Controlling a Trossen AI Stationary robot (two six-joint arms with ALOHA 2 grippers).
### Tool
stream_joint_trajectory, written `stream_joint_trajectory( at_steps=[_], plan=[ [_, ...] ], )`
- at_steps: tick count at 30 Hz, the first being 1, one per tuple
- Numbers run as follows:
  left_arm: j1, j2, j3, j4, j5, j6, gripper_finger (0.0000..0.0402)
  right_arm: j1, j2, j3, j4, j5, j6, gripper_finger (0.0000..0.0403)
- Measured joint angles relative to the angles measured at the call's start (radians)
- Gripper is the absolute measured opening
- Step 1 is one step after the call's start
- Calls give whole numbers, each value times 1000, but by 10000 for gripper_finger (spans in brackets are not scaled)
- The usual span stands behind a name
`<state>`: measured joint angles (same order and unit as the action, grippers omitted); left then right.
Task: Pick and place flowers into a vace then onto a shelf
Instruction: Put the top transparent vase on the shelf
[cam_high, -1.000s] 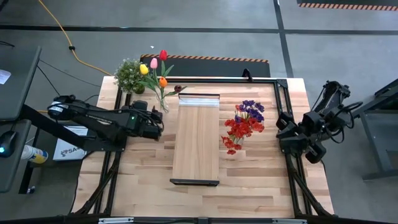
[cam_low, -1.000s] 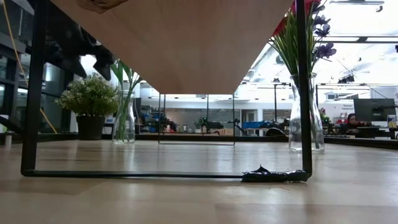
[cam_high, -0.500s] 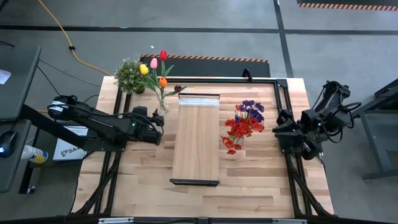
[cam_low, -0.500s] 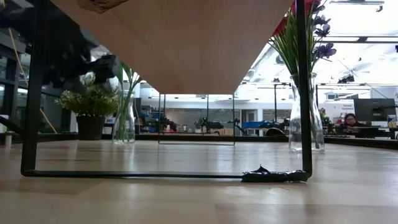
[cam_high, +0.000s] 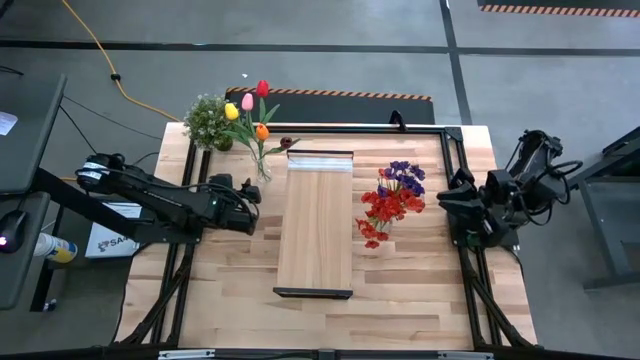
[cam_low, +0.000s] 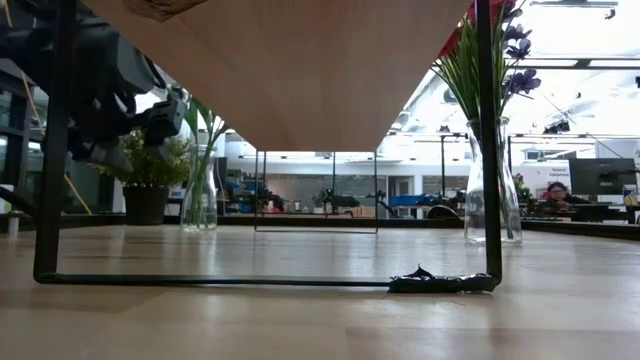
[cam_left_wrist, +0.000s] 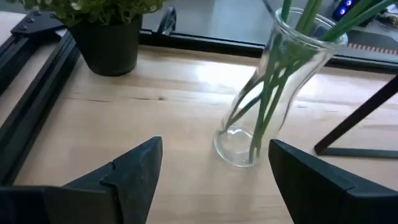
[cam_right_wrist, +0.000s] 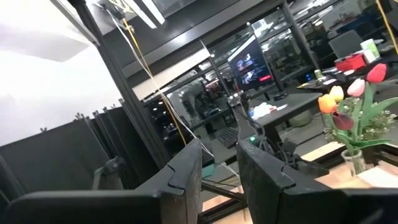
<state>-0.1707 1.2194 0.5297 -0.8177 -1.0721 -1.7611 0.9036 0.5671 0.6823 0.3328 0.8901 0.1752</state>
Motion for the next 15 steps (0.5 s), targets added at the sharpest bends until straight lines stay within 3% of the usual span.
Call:
stream_joint_trajectory(
  at_steps=[6, 11, 15],
  plan=[
    [0, 0, 0, -2, 5, 7, 326, 0, 0, 0, 0, 1, 0, 94],
    [0, 0, 0, 5, 23, 162, 325, 0, 0, 0, 0, -8, 0, 94],
    [0, 0, 0, 15, -1, 137, 331, 0, 0, 0, 0, -23, 0, 94]
  ],
)
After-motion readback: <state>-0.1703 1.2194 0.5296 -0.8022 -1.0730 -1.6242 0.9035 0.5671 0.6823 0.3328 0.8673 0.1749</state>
